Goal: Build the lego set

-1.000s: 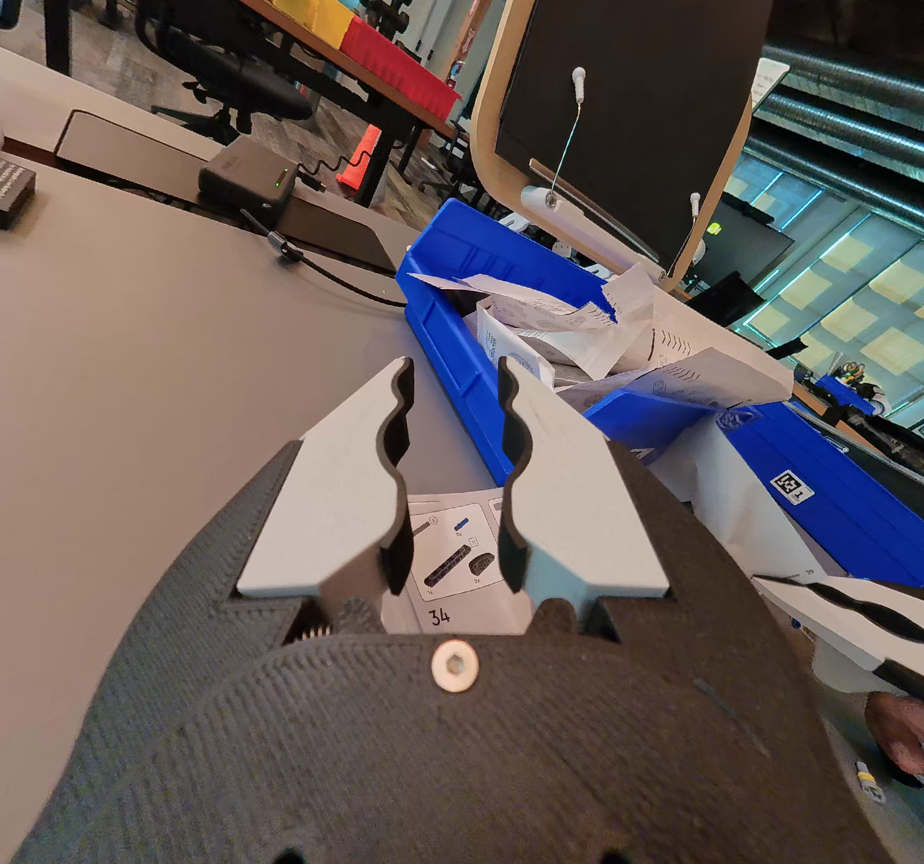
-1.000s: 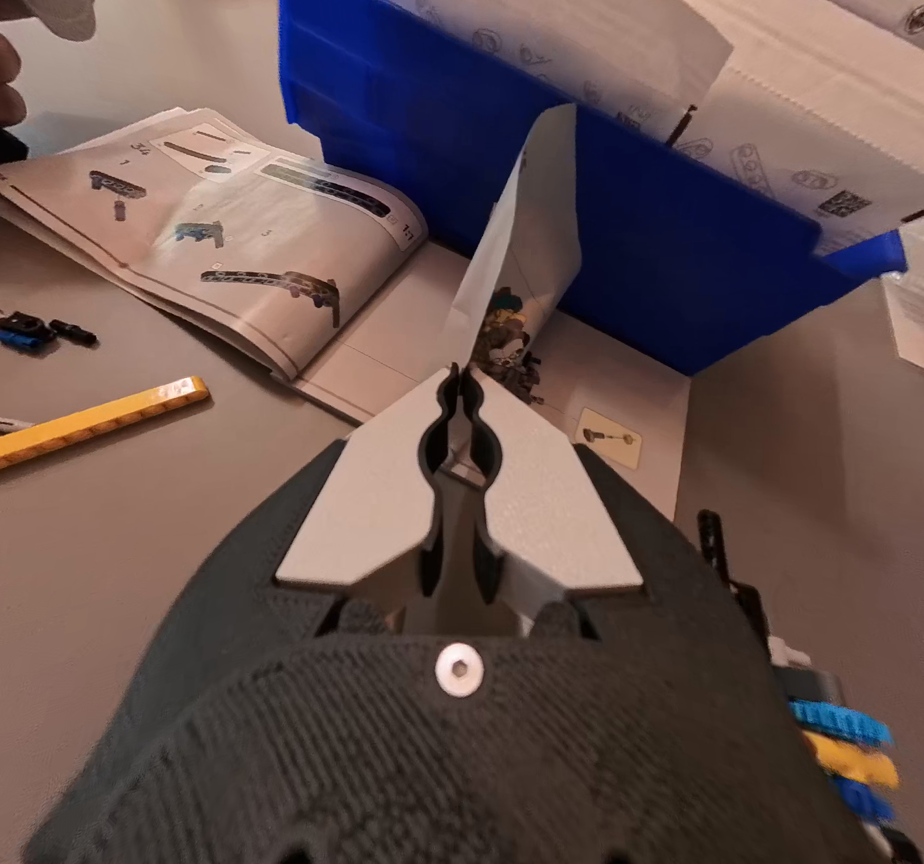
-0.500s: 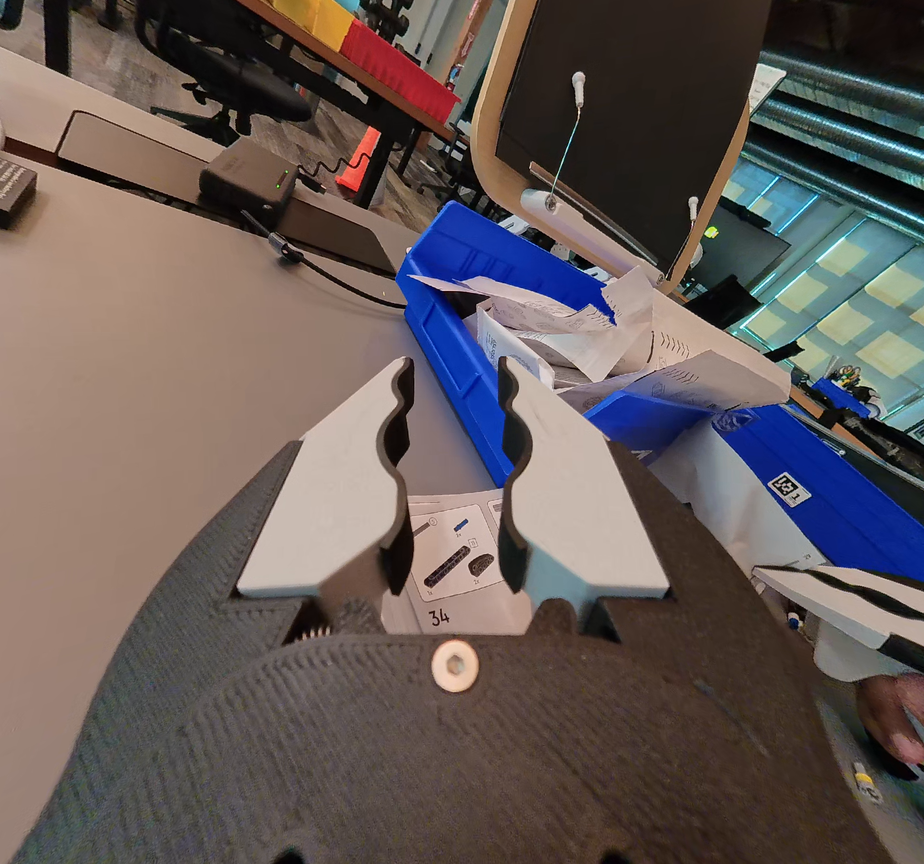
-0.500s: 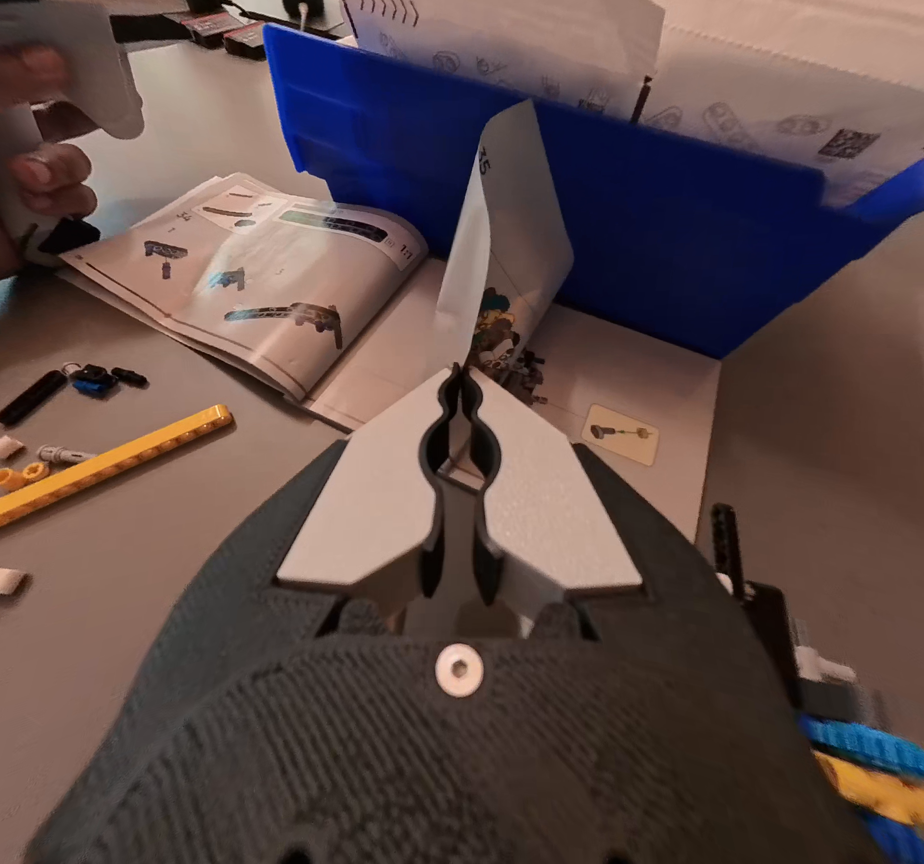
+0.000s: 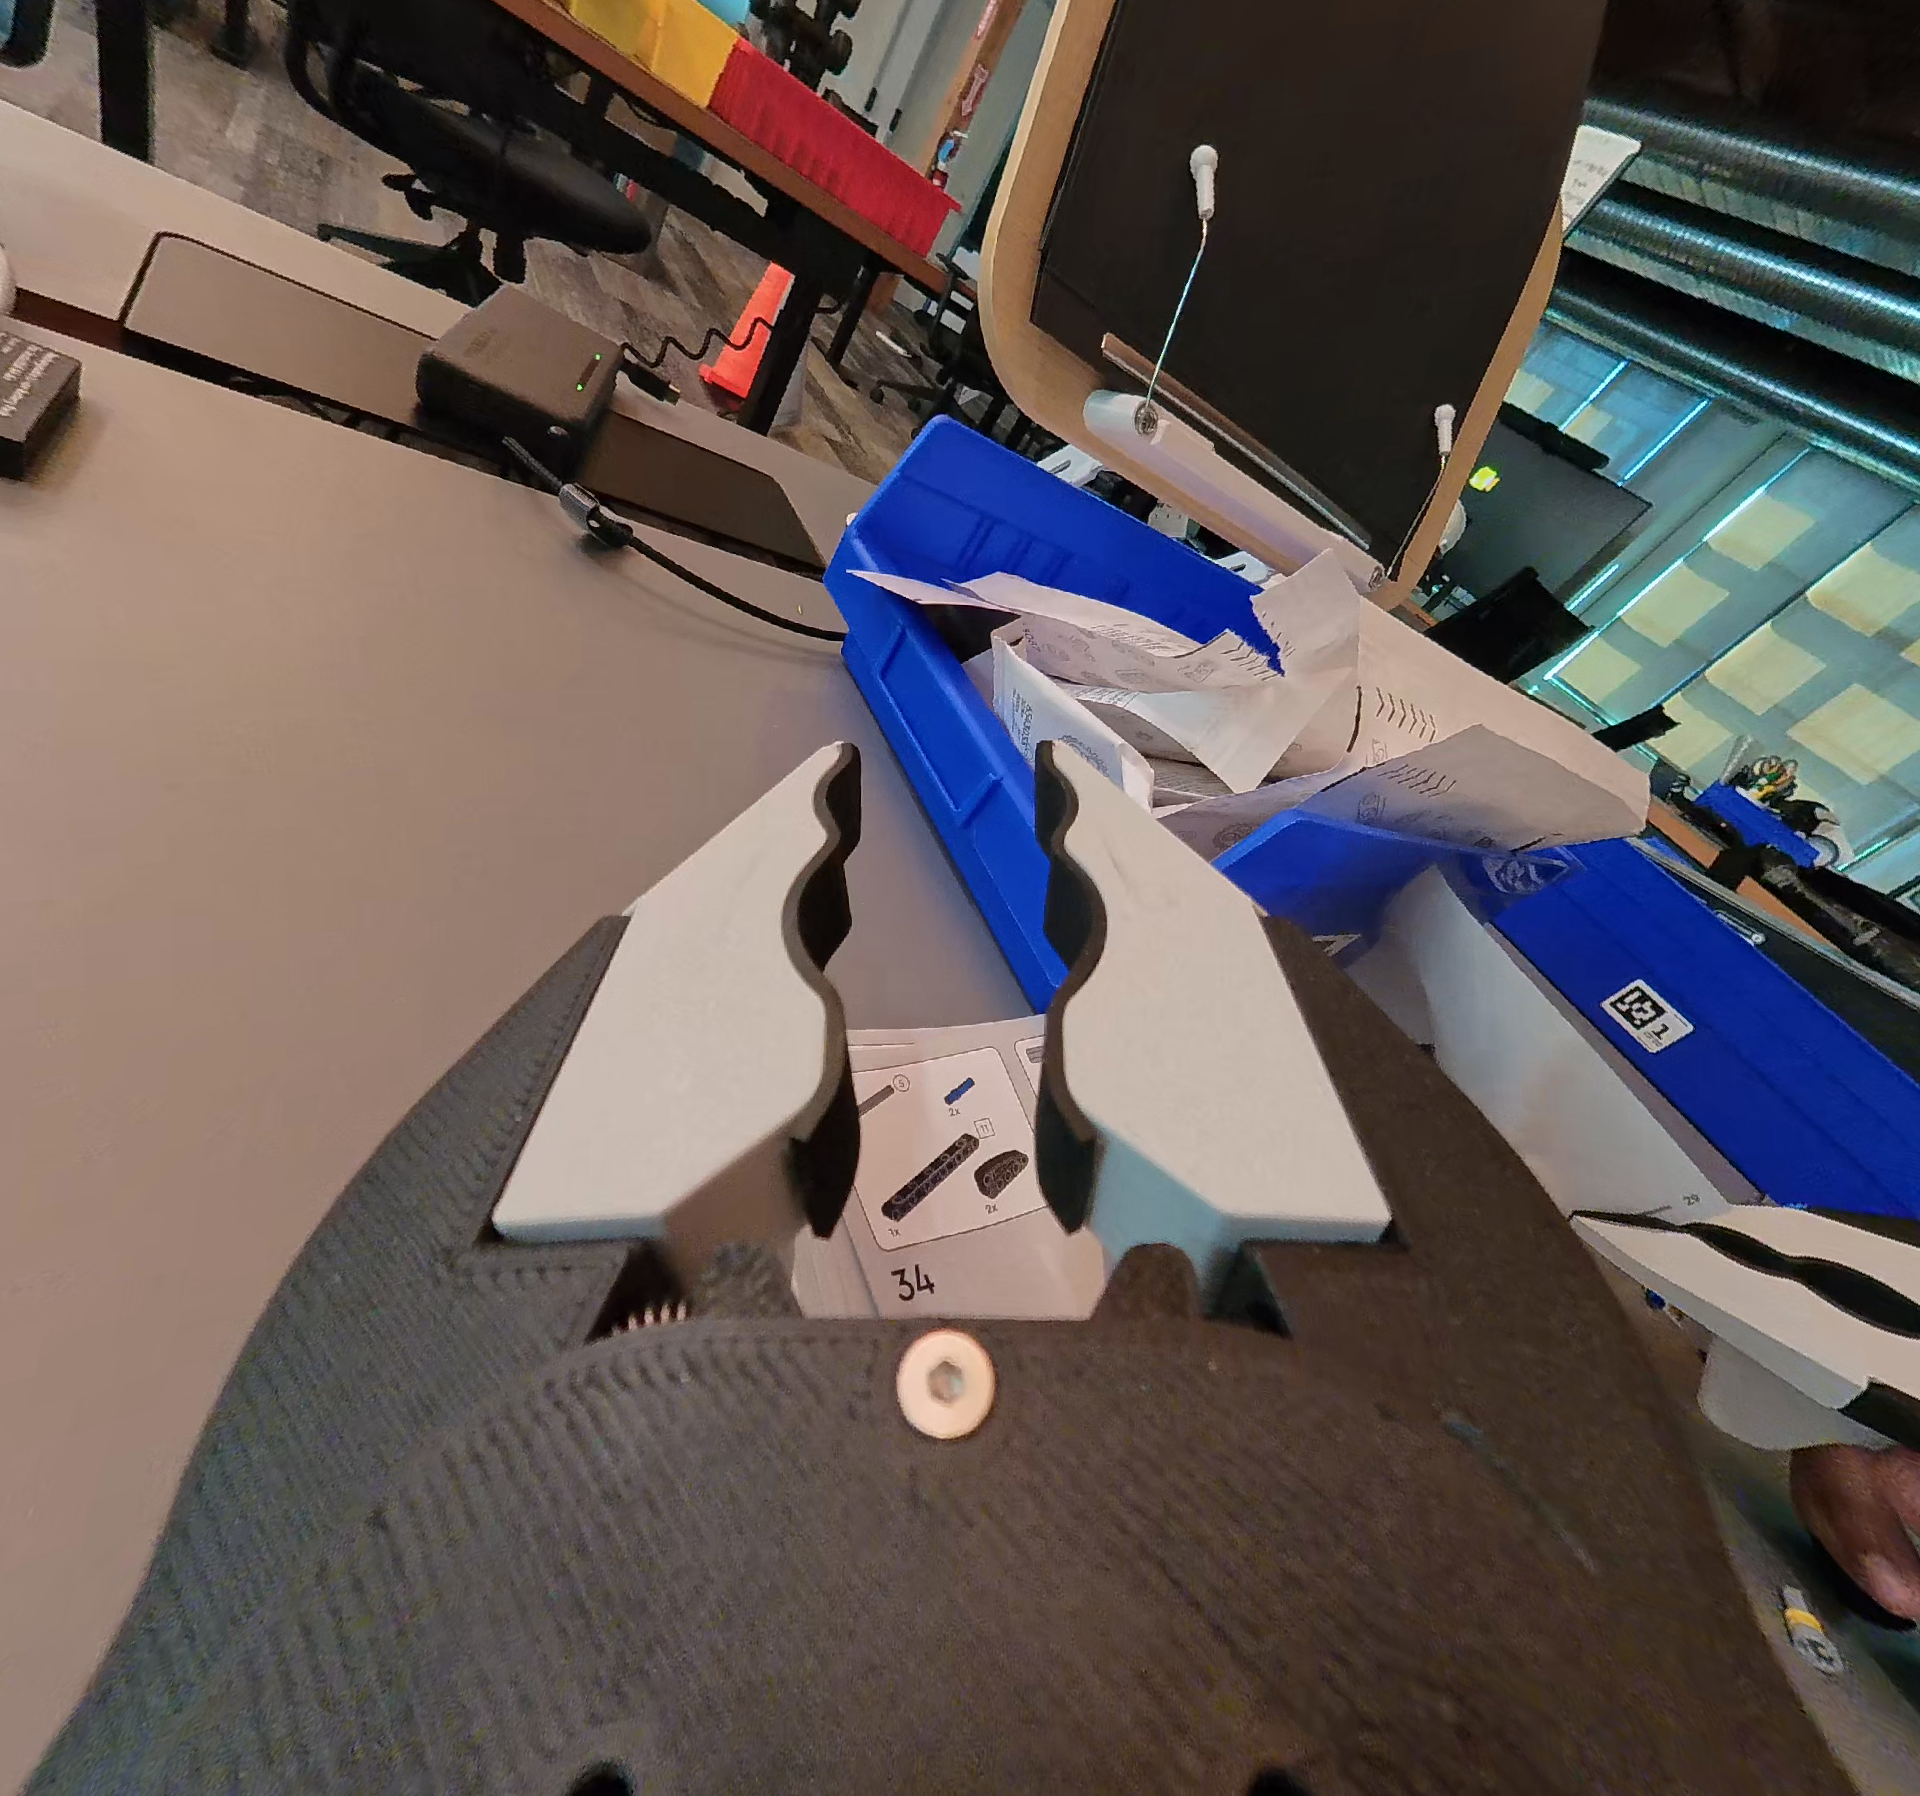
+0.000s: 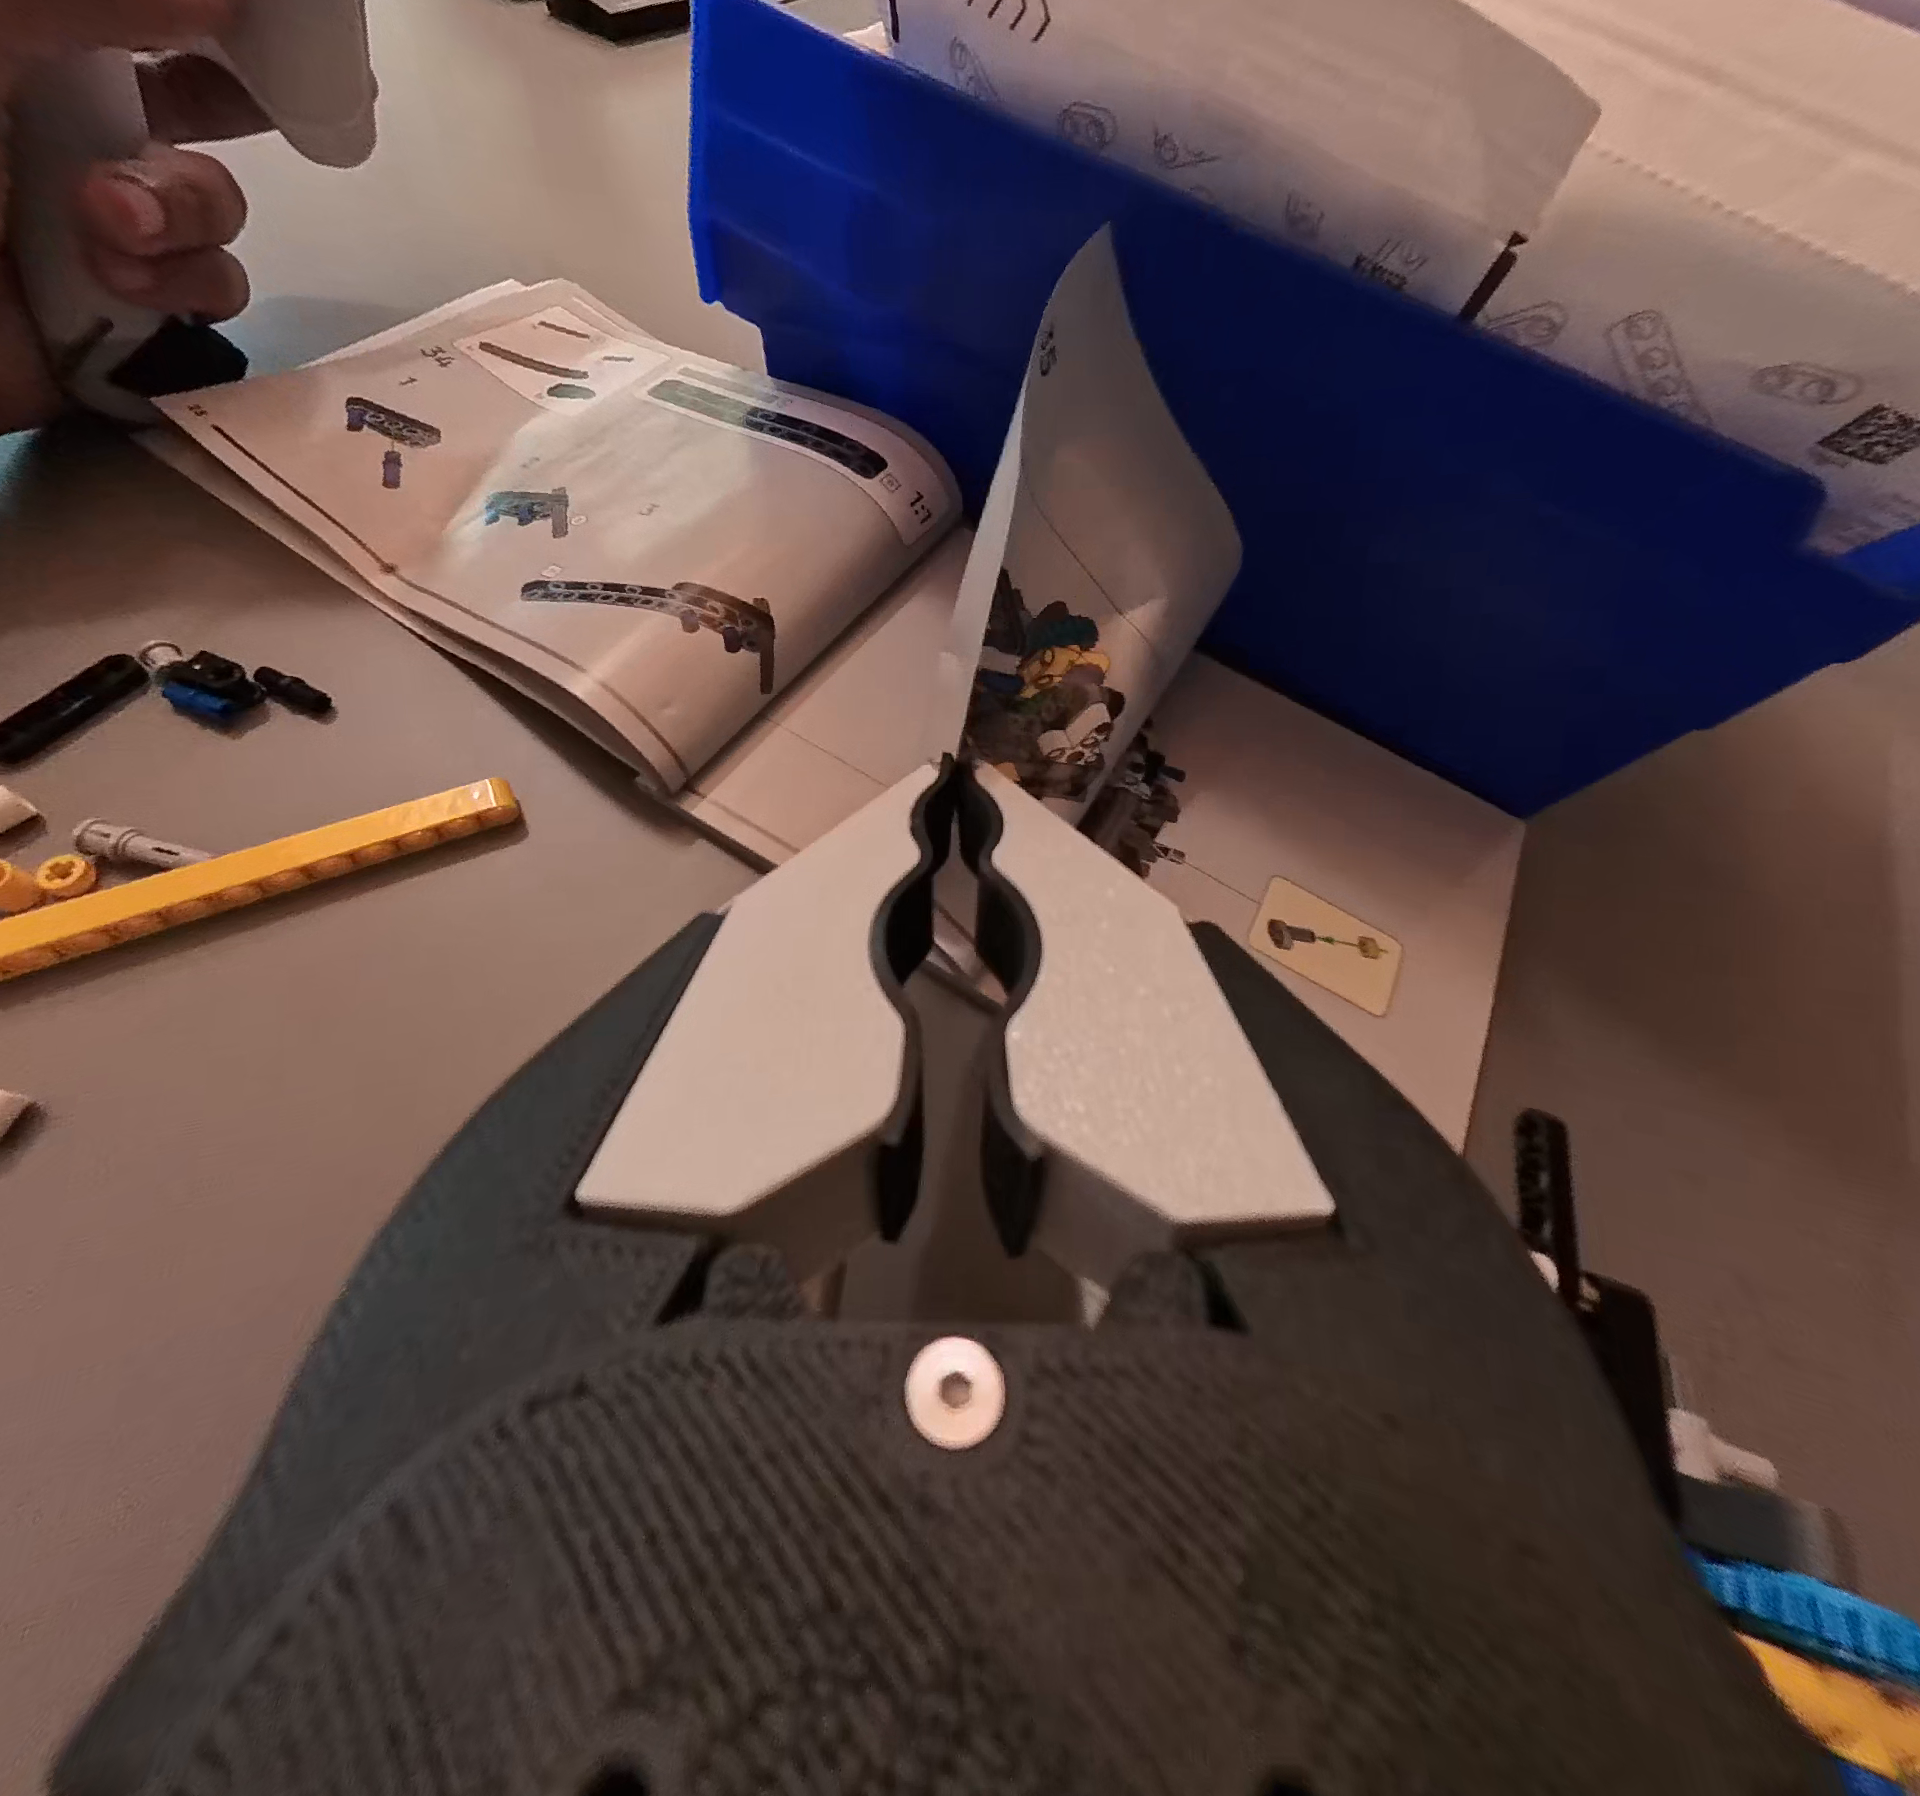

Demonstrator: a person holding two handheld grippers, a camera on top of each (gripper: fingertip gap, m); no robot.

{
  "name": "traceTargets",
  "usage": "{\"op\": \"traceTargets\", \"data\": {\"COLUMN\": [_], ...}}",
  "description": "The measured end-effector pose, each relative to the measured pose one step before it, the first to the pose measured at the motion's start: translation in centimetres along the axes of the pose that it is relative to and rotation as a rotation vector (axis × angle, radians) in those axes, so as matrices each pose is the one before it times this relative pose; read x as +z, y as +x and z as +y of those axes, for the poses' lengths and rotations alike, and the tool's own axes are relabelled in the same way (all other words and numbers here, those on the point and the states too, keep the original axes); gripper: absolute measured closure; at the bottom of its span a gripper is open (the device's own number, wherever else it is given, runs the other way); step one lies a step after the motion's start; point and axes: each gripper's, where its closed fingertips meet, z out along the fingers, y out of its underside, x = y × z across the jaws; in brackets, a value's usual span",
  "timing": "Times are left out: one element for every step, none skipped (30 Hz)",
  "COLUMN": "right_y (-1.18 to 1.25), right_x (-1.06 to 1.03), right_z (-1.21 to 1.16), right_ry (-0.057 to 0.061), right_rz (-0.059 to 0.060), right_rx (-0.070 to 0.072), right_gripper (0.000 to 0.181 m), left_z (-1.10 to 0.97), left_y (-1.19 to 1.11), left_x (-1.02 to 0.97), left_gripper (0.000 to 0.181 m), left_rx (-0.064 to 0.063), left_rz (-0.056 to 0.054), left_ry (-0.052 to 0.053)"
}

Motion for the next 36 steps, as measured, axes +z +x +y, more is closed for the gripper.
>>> {"op": "traceTargets", "data": {"right_y": [-0.011,-0.019,-0.009,-0.015,-0.018,-0.007,0.008,0.013,0.010,0.018,0.017,0.021,0.025,0.045,0.029,0.065,0.083,0.105,0.152,0.153,0.139,0.116,0.071,0.023,-0.019,-0.067,-0.081,-0.108,-0.132,-0.140,-0.118,-0.088,-0.052,-0.036,-0.019,-0.017], "right_x": [0.005,0.001,-0.002,0.005,-0.009,-0.003,-0.015,0.005,-0.010,-0.006,0.003,0.008,-0.017,-0.018,-0.025,-0.041,-0.049,-0.070,-0.070,-0.069,-0.061,-0.036,-0.004,0.011,0.017,0.030,0.032,0.048,0.035,0.054,0.044,0.053,0.028,0.011,-0.002,-0.014], "right_z": [0.001,-0.001,0.005,-0.006,-0.006,-0.008,-0.007,-0.004,-0.007,-0.006,0.008,0.007,-0.011,-0.019,-0.018,-0.036,-0.056,-0.072,-0.082,-0.076,-0.059,-0.029,-0.004,0.003,0.024,0.037,0.038,0.043,0.048,0.052,0.050,0.055,0.042,0.014,-0.017,-0.012], "right_ry": [-0.0001,0.0001,-0.0003,0.0002,0.0007,0.0008,0.0005,0.0005,0.0005,0.0004,-0.0002,-0.0002,0.0007,0.0019,0.0024,0.0035,0.0048,0.0063,0.0071,0.0069,0.0053,0.0029,0.0008,-0.0007,-0.0019,-0.0027,-0.0032,-0.0035,-0.0038,-0.0042,-0.0047,-0.0044,-0.0028,-0.0010,0.0008,0.0011], "right_rz": [-0.0013,-0.0014,-0.0009,-0.0008,-0.0005,-0.0004,-0.0003,-0.0001,-0.0005,-0.0007,-0.0008,-0.0012,-0.0015,-0.0013,-0.0032,-0.0043,-0.0043,-0.0046,-0.0031,-0.0026,-0.0030,-0.0032,-0.0030,-0.0009,0.0004,0.0011,0.0015,0.0013,0.0010,-0.0001,0.0001,0.0003,0.0002,-0.0010,-0.0018,-0.0035], "right_rx": [0.0009,-0.0001,-0.0005,-0.0008,-0.0009,-0.0004,0.0003,0.0011,0.0017,0.0020,0.0024,0.0028,0.0035,0.0048,0.0072,0.0099,0.0127,0.0149,0.0169,0.0177,0.0167,0.0141,0.0096,0.0036,-0.0025,-0.0072,-0.0101,-0.0120,-0.0129,-0.0128,-0.0111,-0.0086,-0.0055,-0.0021,0.0006,0.0021], "right_gripper": [0.181,0.181,0.181,0.181,0.181,0.181,0.181,0.181,0.181,0.181,0.181,0.181,0.181,0.181,0.181,0.181,0.181,0.181,0.181,0.181,0.181,0.181,0.181,0.181,0.181,0.181,0.181,0.181,0.181,0.181,0.181,0.181,0.181,0.181,0.181,0.181], "left_z": [0.017,-0.001,0.000,0.002,0.006,-0.005,-0.012,0.002,-0.008,-0.007,-0.002,0.006,0.008,0.005,-0.003,-0.007,-0.008,-0.003,-0.008,-0.003,-0.002,0.001,0.006,-0.001,0.007,-0.002,0.000,0.001,-0.003,-0.004,0.002,-0.011,-0.005,0.007,-0.003,-0.002], "left_y": [-0.006,-0.002,0.000,-0.005,0.004,0.000,0.000,-0.001,0.000,-0.013,0.000,-0.001,0.005,0.000,0.002,-0.002,-0.006,0.010,-0.003,0.000,0.001,-0.001,-0.005,0.000,0.000,0.008,-0.001,0.000,0.001,-0.004,0.003,0.002,0.002,0.016,-0.005,0.005], "left_x": [0.016,0.000,-0.006,0.005,-0.003,0.003,-0.008,-0.010,-0.004,-0.008,0.007,0.003,0.004,0.006,-0.004,-0.010,0.002,-0.005,-0.010,0.001,0.007,-0.009,0.008,0.006,0.003,0.010,0.000,-0.001,0.001,-0.012,0.001,-0.011,0.006,0.002,0.002,-0.005], "left_gripper": [0.149,0.149,0.149,0.149,0.149,0.149,0.149,0.149,0.149,0.149,0.149,0.149,0.149,0.149,0.149,0.149,0.149,0.149,0.149,0.149,0.149,0.149,0.149,0.149,0.149,0.149,0.149,0.149,0.149,0.149,0.149,0.149,0.149,0.149,0.149,0.149], "left_rx": [-0.0003,0.0000,0.0001,-0.0001,-0.0002,-0.0001,-0.0002,-0.0004,-0.0006,-0.0005,-0.0004,-0.0002,0.0002,0.0005,0.0003,-0.0003,-0.0004,0.0000,0.0002,-0.0001,-0.0004,-0.0005,-0.0004,-0.0002,-0.0001,0.0001,0.0001,0.0000,-0.0001,0.0001,0.0005,0.0010,0.0010,0.0007,0.0004,-0.0001], "left_rz": [0.0000,-0.0002,-0.0003,0.0000,0.0002,-0.0001,0.0000,0.0002,0.0002,0.0001,0.0002,0.0002,0.0000,-0.0002,-0.0001,-0.0002,0.0002,0.0003,0.0000,0.0000,0.0002,0.0001,0.0002,0.0002,0.0003,0.0001,0.0000,0.0000,0.0000,-0.0001,-0.0004,-0.0005,-0.0002,-0.0002,-0.0002,0.0000], "left_ry": [-0.0009,0.0000,0.0003,-0.0004,-0.0004,0.0004,0.0008,0.0004,0.0003,0.0006,-0.0002,-0.0007,-0.0003,-0.0001,0.0005,0.0005,0.0000,0.0005,0.0006,0.0002,-0.0001,-0.0003,-0.0001,-0.0002,-0.0007,-0.0004,0.0000,-0.0001,0.0002,0.0003,0.0004,0.0007,0.0000,-0.0003,0.0002,0.0004]}}
